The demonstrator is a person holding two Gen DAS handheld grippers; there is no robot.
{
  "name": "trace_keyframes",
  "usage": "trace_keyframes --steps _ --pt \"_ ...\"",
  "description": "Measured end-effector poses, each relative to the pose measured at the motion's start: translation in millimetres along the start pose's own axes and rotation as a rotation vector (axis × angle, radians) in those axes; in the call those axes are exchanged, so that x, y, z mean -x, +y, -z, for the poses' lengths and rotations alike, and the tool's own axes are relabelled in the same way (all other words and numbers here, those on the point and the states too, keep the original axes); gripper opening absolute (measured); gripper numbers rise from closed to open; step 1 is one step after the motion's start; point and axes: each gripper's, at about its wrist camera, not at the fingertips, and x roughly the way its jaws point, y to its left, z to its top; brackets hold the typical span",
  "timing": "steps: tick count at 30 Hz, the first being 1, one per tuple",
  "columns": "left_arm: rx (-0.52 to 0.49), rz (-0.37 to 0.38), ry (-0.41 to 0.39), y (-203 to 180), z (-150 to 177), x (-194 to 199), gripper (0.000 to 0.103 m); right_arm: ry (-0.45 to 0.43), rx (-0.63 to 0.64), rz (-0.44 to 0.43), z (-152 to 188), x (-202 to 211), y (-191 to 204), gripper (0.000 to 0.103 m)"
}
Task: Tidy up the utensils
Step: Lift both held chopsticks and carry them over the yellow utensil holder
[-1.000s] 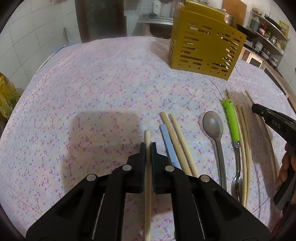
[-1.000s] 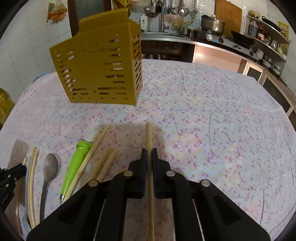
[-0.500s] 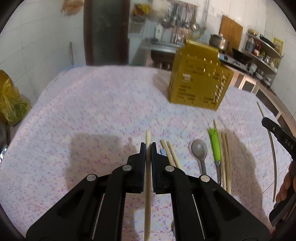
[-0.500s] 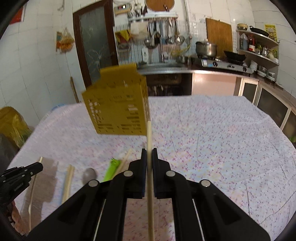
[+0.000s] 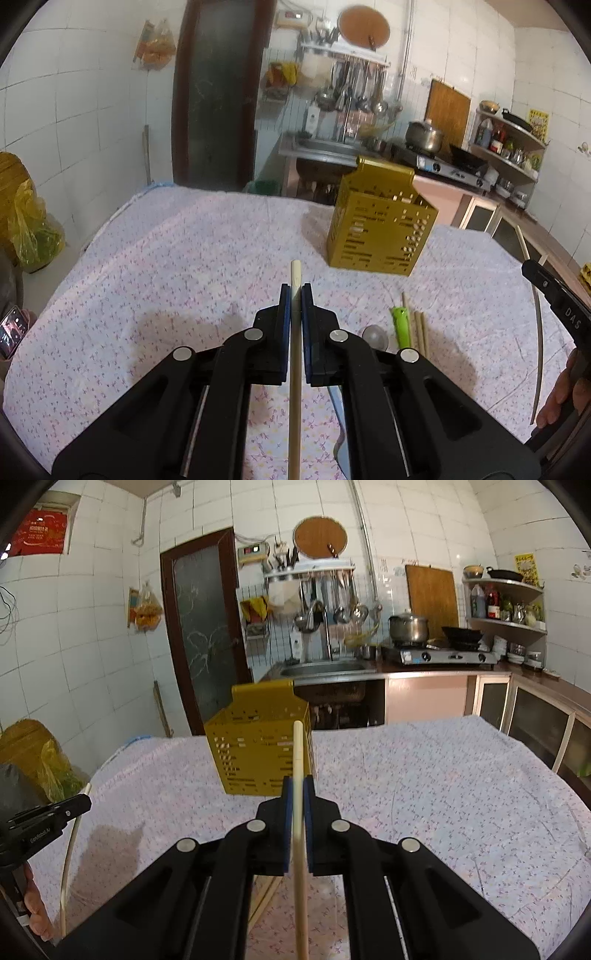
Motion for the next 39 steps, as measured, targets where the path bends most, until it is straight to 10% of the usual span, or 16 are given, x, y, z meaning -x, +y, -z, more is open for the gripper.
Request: trace_keyframes --steps 10,39 --pt "0.014 0.052 -0.086 4.5 -2.5 22.3 0.004 -0.121 -0.012 0.006 4.8 29.0 0.3 0.006" --pt "0.007 0.068 -0.114 10.0 8.8 32.2 0.004 -0.09 -0.072 -0.008 16.6 30.2 -19.0 0.006"
